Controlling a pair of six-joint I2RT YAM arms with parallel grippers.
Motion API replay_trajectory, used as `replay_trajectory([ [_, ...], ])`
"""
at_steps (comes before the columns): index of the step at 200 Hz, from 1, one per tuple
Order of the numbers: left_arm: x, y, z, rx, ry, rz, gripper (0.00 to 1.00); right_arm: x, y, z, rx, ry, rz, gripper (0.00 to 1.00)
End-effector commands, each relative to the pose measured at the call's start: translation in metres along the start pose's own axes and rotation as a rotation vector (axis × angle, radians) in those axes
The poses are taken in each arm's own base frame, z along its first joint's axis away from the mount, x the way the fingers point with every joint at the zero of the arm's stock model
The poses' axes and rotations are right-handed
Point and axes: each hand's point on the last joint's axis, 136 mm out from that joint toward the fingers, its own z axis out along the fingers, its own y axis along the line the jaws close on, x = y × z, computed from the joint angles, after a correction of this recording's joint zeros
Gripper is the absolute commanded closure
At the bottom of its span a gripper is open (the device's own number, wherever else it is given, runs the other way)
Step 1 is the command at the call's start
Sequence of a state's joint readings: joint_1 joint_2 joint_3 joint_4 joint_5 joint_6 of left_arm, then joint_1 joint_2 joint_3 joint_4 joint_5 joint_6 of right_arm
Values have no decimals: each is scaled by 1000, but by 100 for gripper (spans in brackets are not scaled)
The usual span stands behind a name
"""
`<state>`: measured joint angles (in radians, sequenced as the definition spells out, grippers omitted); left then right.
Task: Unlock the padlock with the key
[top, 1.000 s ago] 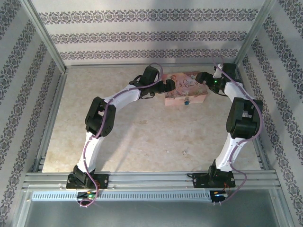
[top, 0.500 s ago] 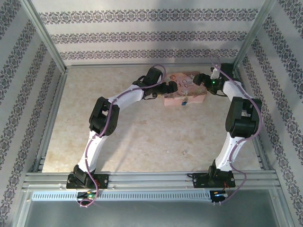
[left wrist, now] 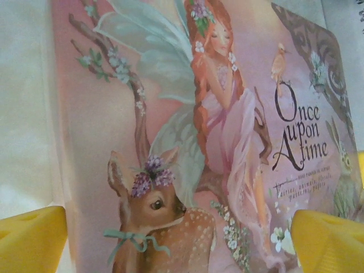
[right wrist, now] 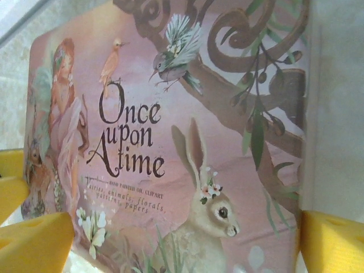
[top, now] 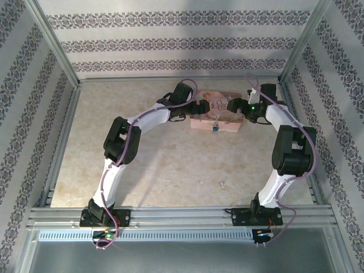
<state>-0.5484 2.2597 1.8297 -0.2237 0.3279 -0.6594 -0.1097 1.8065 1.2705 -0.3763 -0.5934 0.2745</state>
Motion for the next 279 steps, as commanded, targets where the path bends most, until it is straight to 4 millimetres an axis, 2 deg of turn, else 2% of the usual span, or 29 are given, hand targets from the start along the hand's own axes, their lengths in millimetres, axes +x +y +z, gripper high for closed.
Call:
replay_trajectory([
  [1, 2, -24, -19, 61, -11, 45, 1, 21, 48, -10, -133, 37, -78, 2],
  [56, 14, -17, -40, 38, -4, 52, 1, 57, 78, -18, -154, 63, -140, 2],
  [89, 23, -11, -54, 25, -11, 52, 1, 77, 88, -17, -155, 86, -154, 2],
  [153, 38, 6, -80, 12, -1, 11, 1, 117, 102, 2, -153, 156, -174, 2],
  [191, 40, 13, -92, 5, -10, 3, 1, 138, 109, 13, -149, 193, -190, 1],
  [245, 39, 26, -93, -20, -9, -21, 1, 151, 117, 18, -133, 202, -205, 2],
  [279, 37, 33, -93, -27, -9, -32, 1, 146, 107, 16, -66, 160, -212, 2],
])
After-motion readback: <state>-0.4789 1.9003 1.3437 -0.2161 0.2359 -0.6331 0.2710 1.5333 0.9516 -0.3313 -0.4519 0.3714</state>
